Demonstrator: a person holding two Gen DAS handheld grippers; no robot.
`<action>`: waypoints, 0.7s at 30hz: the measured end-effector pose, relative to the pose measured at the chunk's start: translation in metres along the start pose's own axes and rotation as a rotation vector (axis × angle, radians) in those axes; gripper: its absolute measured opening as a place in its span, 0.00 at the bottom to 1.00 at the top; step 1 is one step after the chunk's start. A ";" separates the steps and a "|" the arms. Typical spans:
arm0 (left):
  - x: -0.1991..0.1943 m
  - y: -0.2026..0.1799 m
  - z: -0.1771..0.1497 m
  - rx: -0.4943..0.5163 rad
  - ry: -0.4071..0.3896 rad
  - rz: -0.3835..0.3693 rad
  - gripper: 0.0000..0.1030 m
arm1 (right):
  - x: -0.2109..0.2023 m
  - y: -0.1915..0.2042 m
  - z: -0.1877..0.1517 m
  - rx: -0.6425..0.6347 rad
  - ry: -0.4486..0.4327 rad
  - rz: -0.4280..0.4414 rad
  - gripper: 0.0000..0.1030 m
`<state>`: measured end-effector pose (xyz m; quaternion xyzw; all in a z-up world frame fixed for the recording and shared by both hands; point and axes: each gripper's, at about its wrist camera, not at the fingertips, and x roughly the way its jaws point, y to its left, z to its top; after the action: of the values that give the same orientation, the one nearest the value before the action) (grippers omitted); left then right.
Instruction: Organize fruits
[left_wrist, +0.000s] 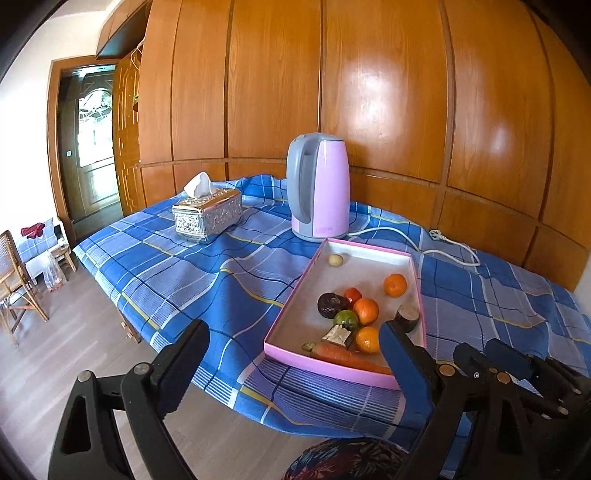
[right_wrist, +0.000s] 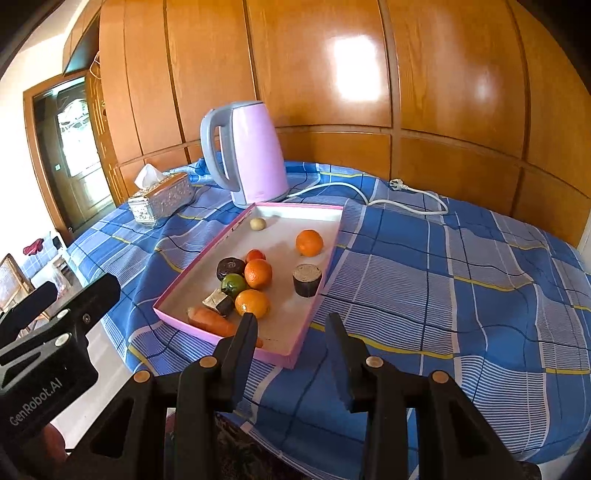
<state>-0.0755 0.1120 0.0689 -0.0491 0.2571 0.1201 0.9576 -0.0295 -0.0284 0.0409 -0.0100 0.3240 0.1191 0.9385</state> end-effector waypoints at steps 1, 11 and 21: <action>0.000 0.000 0.000 0.001 0.001 0.000 0.91 | 0.001 0.000 0.000 0.001 0.002 0.002 0.37; 0.001 -0.003 -0.002 0.014 0.002 -0.001 0.93 | 0.001 0.002 0.000 -0.003 0.004 0.007 0.37; -0.001 -0.004 0.000 0.012 -0.003 -0.002 0.93 | 0.000 0.005 0.002 -0.015 0.000 0.006 0.37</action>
<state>-0.0753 0.1075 0.0694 -0.0435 0.2563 0.1178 0.9584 -0.0295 -0.0229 0.0429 -0.0159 0.3233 0.1243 0.9380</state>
